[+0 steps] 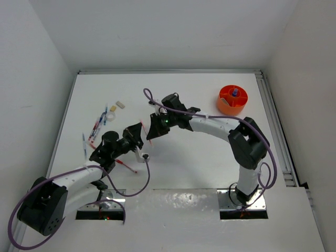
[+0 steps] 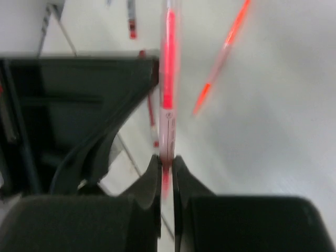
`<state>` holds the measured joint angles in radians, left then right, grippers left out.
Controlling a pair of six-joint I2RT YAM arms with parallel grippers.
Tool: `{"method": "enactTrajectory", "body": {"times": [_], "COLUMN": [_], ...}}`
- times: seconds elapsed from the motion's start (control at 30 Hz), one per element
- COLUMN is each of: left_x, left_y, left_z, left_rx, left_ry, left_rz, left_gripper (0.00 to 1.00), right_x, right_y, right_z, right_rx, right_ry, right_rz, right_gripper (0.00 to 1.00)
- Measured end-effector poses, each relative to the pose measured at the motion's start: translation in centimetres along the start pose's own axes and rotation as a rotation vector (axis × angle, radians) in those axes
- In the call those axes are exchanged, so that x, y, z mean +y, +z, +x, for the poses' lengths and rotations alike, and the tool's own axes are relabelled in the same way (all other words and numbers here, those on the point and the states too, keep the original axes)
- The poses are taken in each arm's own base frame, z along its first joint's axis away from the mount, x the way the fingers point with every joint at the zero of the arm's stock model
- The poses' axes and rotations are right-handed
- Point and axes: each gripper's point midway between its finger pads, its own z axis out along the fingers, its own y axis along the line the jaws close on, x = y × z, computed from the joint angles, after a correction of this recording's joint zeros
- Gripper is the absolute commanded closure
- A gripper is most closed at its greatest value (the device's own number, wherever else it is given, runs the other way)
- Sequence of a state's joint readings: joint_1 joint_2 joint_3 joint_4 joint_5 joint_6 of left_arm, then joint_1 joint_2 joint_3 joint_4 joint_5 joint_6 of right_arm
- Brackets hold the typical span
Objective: Sort the stationery into containers
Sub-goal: Close the pen cap on the pen, then place the pen in the storage box.
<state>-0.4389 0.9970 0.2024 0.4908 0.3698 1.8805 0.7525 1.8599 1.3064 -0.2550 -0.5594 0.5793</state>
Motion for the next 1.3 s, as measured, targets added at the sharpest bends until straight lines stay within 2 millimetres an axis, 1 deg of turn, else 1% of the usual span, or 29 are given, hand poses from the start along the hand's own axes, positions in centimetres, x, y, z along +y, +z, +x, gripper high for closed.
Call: {"method": "enactTrajectory", "body": {"times": [0.03, 0.07, 0.13, 0.17, 0.23, 0.33, 0.43, 0.5, 0.53, 0.6, 0.63, 0.7, 0.73, 0.8, 0.87, 0.93, 1.0, 1.03, 1.1, 1.13, 1.17, 1.3], "left_x": [0.2, 0.5, 0.1, -0.1, -0.6, -1.1, -1.2, -1.1, -1.0, -0.7, -0.5, -0.1, 0.1, 1.0, 2.2, 3.4, 4.5, 4.8, 5.4, 5.6, 5.7, 5.7], "left_y": [-0.1, 0.0, 0.6, 0.7, 0.8, 0.9, 0.9, 0.8, 0.8, 0.6, 0.5, 0.4, 0.3, 0.3, 0.2, 0.1, -0.1, -0.1, -0.2, -0.3, -0.3, -0.3], "left_z": [0.4, 0.0, -2.3, -2.9, -3.5, -3.9, -4.0, -4.0, -4.0, -4.0, -3.9, -3.7, -3.5, -3.0, -2.4, -1.9, -1.6, -1.5, -1.4, -1.3, -1.3, -1.3], "left_rx": [0.021, -0.003, -0.098, -0.122, -0.152, -0.170, -0.175, -0.177, -0.176, -0.174, -0.169, -0.157, -0.147, -0.126, -0.107, -0.095, -0.087, -0.086, -0.083, -0.081, -0.078, -0.066], "left_ry": [0.006, 0.006, 0.008, 0.005, 0.000, -0.009, -0.011, -0.012, -0.014, -0.024, -0.040, -0.087, -0.123, -0.197, -0.273, -0.354, -0.450, -0.493, -0.602, -0.662, -0.721, -0.895], "left_rz": [-0.006, -0.013, -0.002, 0.008, 0.024, 0.042, 0.043, 0.042, 0.039, 0.028, 0.022, 0.010, 0.004, -0.015, -0.041, -0.070, -0.099, -0.110, -0.127, -0.132, -0.135, -0.134], "left_gripper": [1.00, 1.00, 1.00, 1.00, 1.00, 1.00, 1.00, 0.93, 0.80, 0.66, 0.54, 0.46, 0.39, 0.32, 0.29, 0.27, 0.25, 0.25, 0.25, 0.25, 0.25, 0.25], "right_x": [-0.1, -0.6, -1.4, -1.8, -2.5, -2.7, -2.9, -3.0, -3.1, -3.4, -3.7, -4.3, -4.8, -6.2, -7.7, -9.2, -10.7, -11.3, -12.9, -13.5, -14.6, -18.2], "right_y": [0.6, 0.6, 0.3, 0.2, -0.1, 0.0, 0.1, 0.1, 0.0, -0.5, -0.9, -2.0, -2.8, -5.1, -7.8, -11.2, -14.6, -15.9, -18.9, -20.0, -21.5, -25.4], "right_z": [-0.9, -1.1, -2.1, -2.5, -3.0, -3.1, -2.9, -2.8, -2.8, -3.0, -3.2, -4.0, -4.6, -6.3, -8.0, -9.8, -11.2, -11.6, -12.2, -12.1, -12.0, -11.4], "right_rx": [-0.059, -0.071, -0.113, -0.130, -0.158, -0.175, -0.182, -0.186, -0.189, -0.203, -0.214, -0.245, -0.269, -0.330, -0.398, -0.479, -0.556, -0.586, -0.646, -0.667, -0.695, -0.768], "right_ry": [-0.039, -0.041, -0.044, -0.046, -0.044, -0.052, -0.057, -0.058, -0.057, -0.055, -0.058, -0.065, -0.073, -0.082, -0.089, -0.101, -0.116, -0.122, -0.130, -0.132, -0.129, -0.118], "right_rz": [-0.022, -0.007, 0.008, 0.012, 0.018, 0.016, 0.018, 0.022, 0.027, 0.043, 0.052, 0.077, 0.095, 0.141, 0.193, 0.256, 0.325, 0.355, 0.422, 0.447, 0.486, 0.601], "right_gripper": [1.00, 1.00, 1.00, 1.00, 1.00, 1.00, 1.00, 1.00, 1.00, 1.00, 1.00, 1.00, 1.00, 1.00, 1.00, 1.00, 1.00, 1.00, 1.00, 1.00, 1.00, 1.00]}}
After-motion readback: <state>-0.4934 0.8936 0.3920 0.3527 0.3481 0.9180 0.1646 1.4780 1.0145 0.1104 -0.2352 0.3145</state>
